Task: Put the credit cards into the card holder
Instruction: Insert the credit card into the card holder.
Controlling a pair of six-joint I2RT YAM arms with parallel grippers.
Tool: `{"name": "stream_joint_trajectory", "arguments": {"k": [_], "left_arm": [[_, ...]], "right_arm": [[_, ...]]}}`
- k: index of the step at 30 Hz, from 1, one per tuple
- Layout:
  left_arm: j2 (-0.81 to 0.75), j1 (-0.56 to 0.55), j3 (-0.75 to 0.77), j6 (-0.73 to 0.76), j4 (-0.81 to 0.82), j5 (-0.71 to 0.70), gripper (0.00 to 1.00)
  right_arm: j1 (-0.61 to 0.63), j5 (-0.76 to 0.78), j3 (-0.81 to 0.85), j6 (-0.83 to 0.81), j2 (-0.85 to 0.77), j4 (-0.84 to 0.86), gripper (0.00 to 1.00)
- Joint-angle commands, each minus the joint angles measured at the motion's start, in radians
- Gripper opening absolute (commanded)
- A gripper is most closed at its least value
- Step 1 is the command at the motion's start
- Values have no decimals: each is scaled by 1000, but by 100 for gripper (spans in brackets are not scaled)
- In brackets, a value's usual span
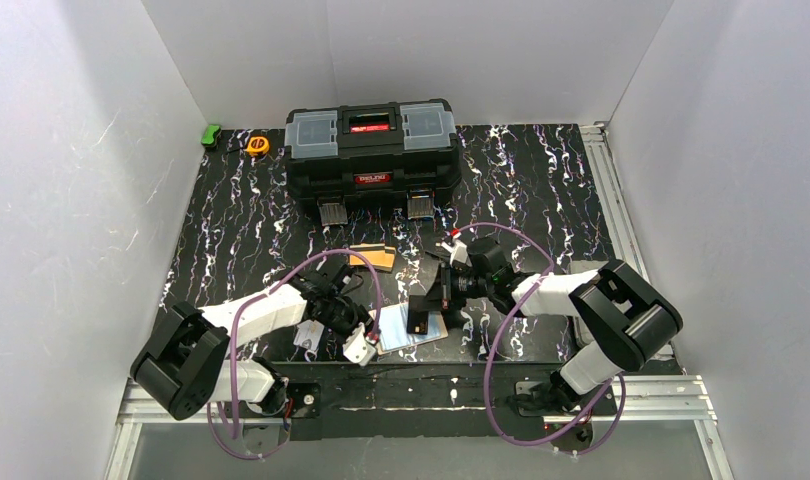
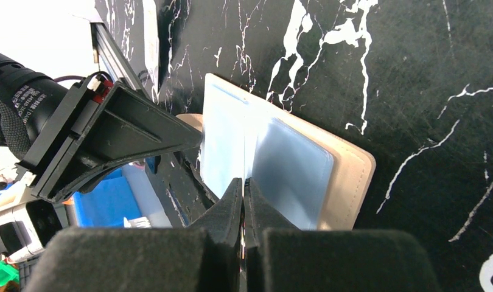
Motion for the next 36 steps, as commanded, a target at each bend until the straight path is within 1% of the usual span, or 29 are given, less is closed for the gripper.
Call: {"name": "stream_joint_trajectory", "arguments": {"k": [1,11,23,28,33,36], "left_arm": [[8,-10,0,9,-18,23,33],[13,-24,7,-2,-15,19,32],[19,-34,10,-8,-15,13,31],[23,-39,9,-6,-15,15,31],[25,-42,8,-7,-15,15,30],[25,-44,10,-12,-15,11,30]], "right_arm": [[2,-20,-7,14,16,60,1],[19,-34,-44,58,49,128,1],[53,-43,-41,71,78,150,1],[57,-38,-40,45,53,98,2],[63,-19,-10,-6,28,-4,6],[68,-13,20,-33,38,-60,6]]}}
